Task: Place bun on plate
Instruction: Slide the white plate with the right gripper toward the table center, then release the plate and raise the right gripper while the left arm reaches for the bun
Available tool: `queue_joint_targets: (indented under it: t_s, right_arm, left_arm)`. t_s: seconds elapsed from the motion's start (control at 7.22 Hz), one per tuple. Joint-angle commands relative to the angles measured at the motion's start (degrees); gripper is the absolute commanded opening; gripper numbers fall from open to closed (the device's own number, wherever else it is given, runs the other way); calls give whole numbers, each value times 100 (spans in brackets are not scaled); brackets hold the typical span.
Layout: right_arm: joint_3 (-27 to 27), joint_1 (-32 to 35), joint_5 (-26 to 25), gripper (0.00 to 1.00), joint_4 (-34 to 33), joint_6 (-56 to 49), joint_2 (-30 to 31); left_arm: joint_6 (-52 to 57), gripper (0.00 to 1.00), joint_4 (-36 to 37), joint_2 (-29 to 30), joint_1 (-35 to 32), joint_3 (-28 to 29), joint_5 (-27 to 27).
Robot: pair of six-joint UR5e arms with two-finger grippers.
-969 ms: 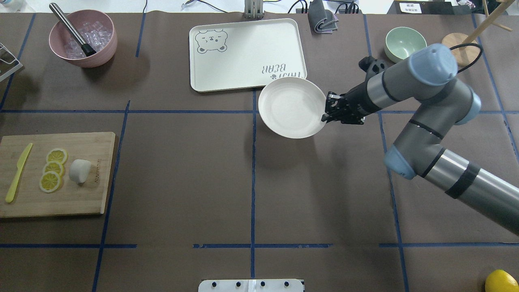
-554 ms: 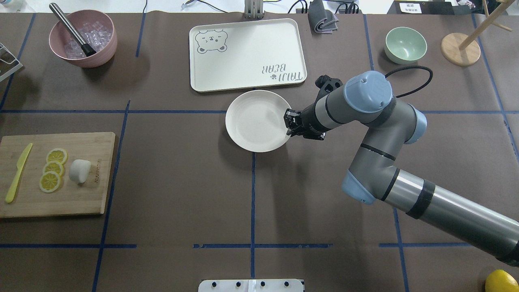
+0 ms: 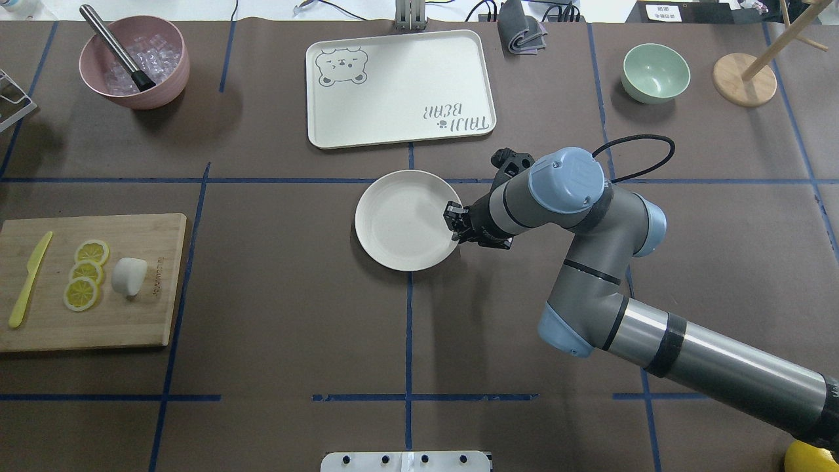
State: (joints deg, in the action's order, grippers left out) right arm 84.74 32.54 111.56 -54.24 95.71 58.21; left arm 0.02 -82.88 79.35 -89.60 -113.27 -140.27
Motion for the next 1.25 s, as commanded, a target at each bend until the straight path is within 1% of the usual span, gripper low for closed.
queue_joint_targets:
  t_s: [0.0, 0.14, 0.28, 0.42, 0.55, 0.69, 0.83, 0.97, 1.11]
  right_arm:
    - [148, 102, 76, 100, -60, -9, 14]
    - [436, 460, 485, 100, -347, -26, 93]
    - [839, 986, 1107, 100, -620, -79, 424]
    - [1139, 1565, 1531, 100, -631, -201, 793]
    - [1263, 2015, 1892, 100, -631, -750, 1180]
    - [1273, 2306, 2000, 100, -631, -1322, 1558]
    - [1343, 2605, 2001, 100, -631, -2128, 2014]
    - [1370, 2886, 2010, 100, -640, -3076, 2410]
    - [1370, 3089, 2010, 100, -692, -3703, 2632]
  left_arm:
    - [-184, 100, -9, 28, 134, 60, -9]
    - [-734, 100, -296, 141, 649, 51, 0]
    - [-1697, 100, -925, 186, 1368, 51, 52]
    - [-2481, 100, -1723, 238, 2027, 77, 79]
    - [-3063, 100, -2062, 300, 2513, 77, 218]
    - [-3443, 100, -2222, 544, 3161, 86, 768]
    - [-3699, 100, -2276, 677, 3812, 182, 1461]
    - [-4032, 100, -2311, 939, 4175, 366, 1816]
    - [-4149, 100, -2451, 1064, 4318, 576, 1828]
